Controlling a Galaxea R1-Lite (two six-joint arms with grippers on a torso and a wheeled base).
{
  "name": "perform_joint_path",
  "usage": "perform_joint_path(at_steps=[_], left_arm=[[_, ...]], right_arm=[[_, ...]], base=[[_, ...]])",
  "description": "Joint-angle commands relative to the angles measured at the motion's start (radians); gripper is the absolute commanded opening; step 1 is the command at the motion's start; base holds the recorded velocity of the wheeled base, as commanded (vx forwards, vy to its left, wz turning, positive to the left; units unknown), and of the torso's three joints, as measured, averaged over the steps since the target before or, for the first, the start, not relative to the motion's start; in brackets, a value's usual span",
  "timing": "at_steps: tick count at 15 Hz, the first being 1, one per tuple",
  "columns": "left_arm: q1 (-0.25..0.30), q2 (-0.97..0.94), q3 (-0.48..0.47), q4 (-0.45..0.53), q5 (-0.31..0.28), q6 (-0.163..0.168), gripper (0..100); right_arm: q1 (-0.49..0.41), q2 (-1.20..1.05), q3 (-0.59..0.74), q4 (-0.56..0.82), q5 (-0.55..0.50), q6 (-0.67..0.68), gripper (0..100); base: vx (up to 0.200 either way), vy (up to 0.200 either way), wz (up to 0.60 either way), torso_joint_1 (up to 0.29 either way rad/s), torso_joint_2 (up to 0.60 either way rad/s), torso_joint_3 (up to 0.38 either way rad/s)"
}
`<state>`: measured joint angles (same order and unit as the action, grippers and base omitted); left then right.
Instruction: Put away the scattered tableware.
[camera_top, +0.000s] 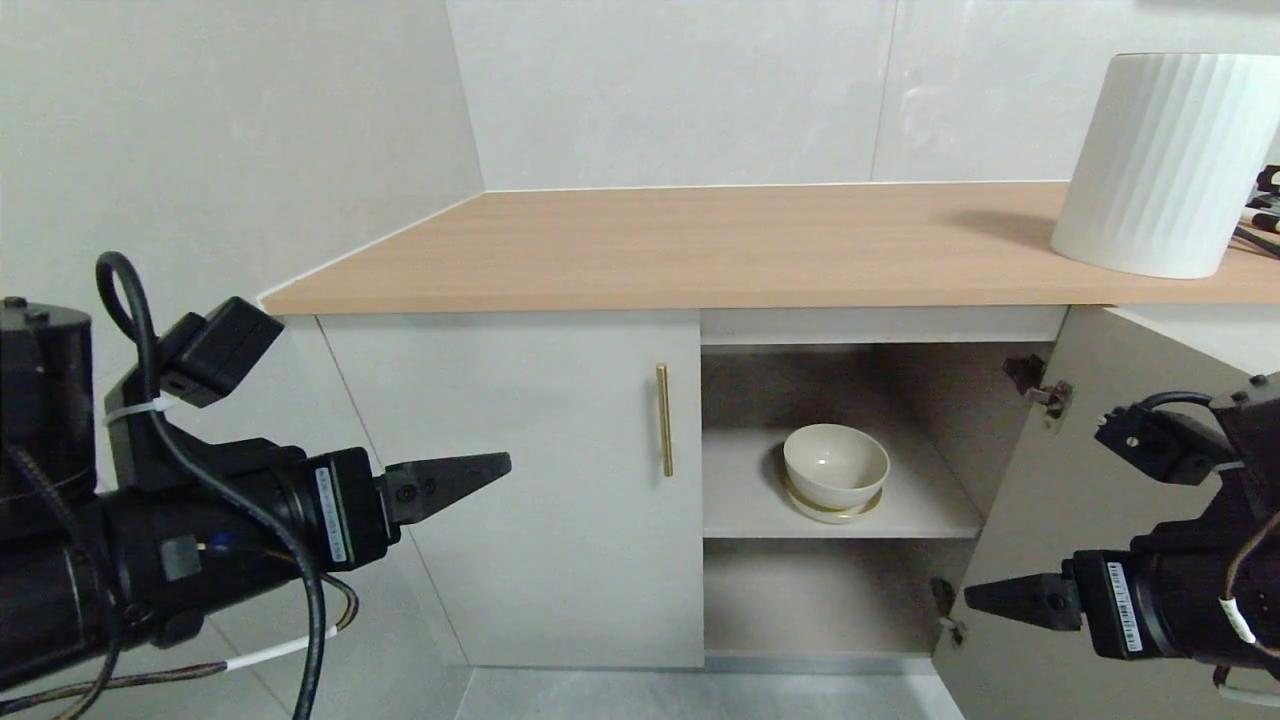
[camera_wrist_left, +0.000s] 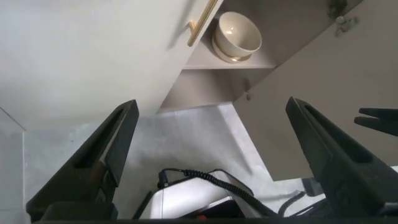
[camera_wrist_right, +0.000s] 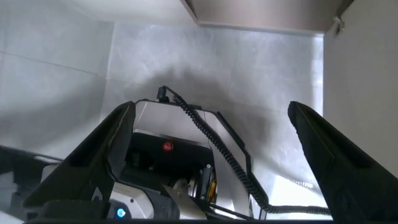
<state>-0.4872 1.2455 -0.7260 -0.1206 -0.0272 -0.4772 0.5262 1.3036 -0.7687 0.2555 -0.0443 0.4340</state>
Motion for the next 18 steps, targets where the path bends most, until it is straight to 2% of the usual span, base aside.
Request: perform_joint_path(at_steps=[1, 17, 18], left_arm=[[0.002, -0.006, 0.003, 0.001, 0.000, -0.001, 100], [-0.001, 0.005, 0.011, 0.003, -0.003, -0.001, 100], [-0.001, 0.005, 0.011, 0.003, -0.003, 0.000, 100]], right_arm=[[0.006, -0.027, 0.005, 0.001, 0.000, 0.000, 100], [0.006, 0.034, 0.020, -0.001, -0.002, 0.000, 100], [0.006, 0.034, 0.023, -0.001, -0.002, 0.000, 100]], base=[[0.000, 0.000, 0.00, 0.000, 0.00, 0.000], [-0.200, 0.000, 0.00, 0.003, 0.00, 0.003], [0.000, 0.000, 0.00, 0.000, 0.00, 0.000]])
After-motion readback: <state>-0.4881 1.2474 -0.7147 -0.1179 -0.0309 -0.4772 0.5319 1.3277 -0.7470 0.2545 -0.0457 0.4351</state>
